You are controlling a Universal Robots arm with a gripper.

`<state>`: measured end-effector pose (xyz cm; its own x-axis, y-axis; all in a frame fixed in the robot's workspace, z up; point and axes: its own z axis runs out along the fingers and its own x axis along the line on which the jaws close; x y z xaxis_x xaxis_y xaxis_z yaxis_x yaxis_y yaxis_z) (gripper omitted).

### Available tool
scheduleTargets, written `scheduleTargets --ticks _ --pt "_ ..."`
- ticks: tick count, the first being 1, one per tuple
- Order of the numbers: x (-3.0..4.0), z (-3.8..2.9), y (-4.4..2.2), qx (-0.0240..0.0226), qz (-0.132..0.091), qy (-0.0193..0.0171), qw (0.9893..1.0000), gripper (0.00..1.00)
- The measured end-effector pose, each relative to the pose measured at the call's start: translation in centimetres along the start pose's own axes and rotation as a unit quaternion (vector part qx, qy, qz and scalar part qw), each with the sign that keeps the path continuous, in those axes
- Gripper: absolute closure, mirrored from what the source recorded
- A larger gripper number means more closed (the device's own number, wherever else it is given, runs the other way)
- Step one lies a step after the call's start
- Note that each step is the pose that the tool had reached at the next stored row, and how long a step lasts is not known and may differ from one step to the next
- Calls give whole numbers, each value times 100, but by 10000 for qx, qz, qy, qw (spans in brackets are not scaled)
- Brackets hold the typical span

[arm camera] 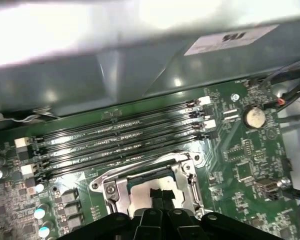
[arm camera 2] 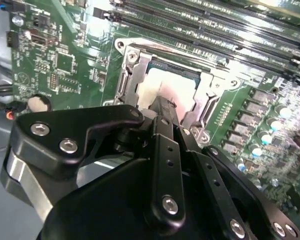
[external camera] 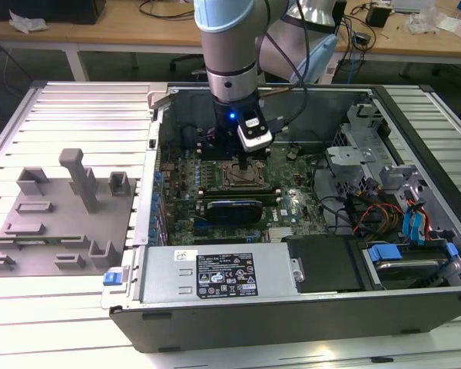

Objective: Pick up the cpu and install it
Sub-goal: 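Install the first cpu locking lever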

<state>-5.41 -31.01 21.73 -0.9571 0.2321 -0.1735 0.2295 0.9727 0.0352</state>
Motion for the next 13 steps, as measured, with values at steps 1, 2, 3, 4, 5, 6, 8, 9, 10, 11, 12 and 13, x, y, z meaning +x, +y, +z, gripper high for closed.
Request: scheduleTargets --ticks 1,2,3,4,5,6,8,9,10,11,12,13 --pt "-6 -33 1 0 0 0 10000 89" --pt "-16 -54 3 1 -1 3 10000 89" --pt "-22 -56 5 2 0 8 10000 89" --pt "-22 -56 4 5 -1 7 10000 89" --pt "-22 -56 5 7 -1 7 10000 89" --pt "-22 -56 5 8 -2 9 10000 89" --pt "-34 -51 8 60 -3 224 9997 89" --pt "-43 -48 10 87 -3 340 9994 89" --pt "-51 -46 12 109 -3 433 9990 89" --pt "-55 -46 13 132 -5 527 9985 89" --pt "-55 -46 13 133 -4 530 9985 89" --pt "-55 -46 12 134 -4 532 9985 89"
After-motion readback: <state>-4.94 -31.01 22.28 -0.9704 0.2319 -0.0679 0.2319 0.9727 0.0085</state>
